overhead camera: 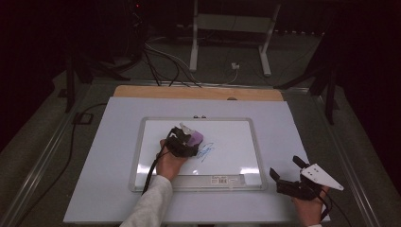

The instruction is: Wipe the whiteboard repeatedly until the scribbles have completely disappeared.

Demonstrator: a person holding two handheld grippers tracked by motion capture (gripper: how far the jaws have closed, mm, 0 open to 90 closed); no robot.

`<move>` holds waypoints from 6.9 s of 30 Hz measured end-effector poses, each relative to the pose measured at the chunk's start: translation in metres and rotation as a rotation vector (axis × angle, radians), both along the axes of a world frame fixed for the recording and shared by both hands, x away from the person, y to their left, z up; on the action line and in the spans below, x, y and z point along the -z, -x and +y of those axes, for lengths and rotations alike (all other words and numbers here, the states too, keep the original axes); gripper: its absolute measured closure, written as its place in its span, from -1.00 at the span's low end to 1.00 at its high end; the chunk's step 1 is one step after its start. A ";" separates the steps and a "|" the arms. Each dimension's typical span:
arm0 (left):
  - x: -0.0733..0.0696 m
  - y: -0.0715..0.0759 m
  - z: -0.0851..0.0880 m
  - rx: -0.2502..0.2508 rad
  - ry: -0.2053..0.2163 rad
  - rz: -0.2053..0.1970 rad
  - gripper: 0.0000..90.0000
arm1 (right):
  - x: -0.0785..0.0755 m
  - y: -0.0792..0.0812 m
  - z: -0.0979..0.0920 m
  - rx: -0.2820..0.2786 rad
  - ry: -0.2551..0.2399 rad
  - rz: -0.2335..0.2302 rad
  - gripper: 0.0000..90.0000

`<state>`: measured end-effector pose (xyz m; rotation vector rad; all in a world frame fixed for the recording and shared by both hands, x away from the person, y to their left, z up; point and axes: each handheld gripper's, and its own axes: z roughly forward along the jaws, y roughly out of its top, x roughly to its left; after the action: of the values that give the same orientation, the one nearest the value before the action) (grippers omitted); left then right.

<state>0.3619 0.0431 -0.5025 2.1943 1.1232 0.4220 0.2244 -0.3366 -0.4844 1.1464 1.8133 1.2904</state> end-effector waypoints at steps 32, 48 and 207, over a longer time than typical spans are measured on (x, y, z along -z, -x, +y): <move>-0.003 0.041 -0.022 0.229 -0.018 0.003 -0.07 | 0.000 0.000 0.002 -0.002 0.008 -0.002 -0.98; -0.002 0.001 0.018 -0.030 -0.032 0.002 -0.07 | 0.000 0.001 0.001 0.004 0.004 -0.003 -0.98; -0.012 0.017 0.053 -0.279 0.015 -0.030 -0.07 | -0.001 0.002 0.000 0.006 -0.001 -0.007 -0.98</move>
<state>0.3445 0.0958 -0.4908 2.0169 1.4168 0.5619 0.2226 -0.3369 -0.4836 1.1455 1.8029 1.2906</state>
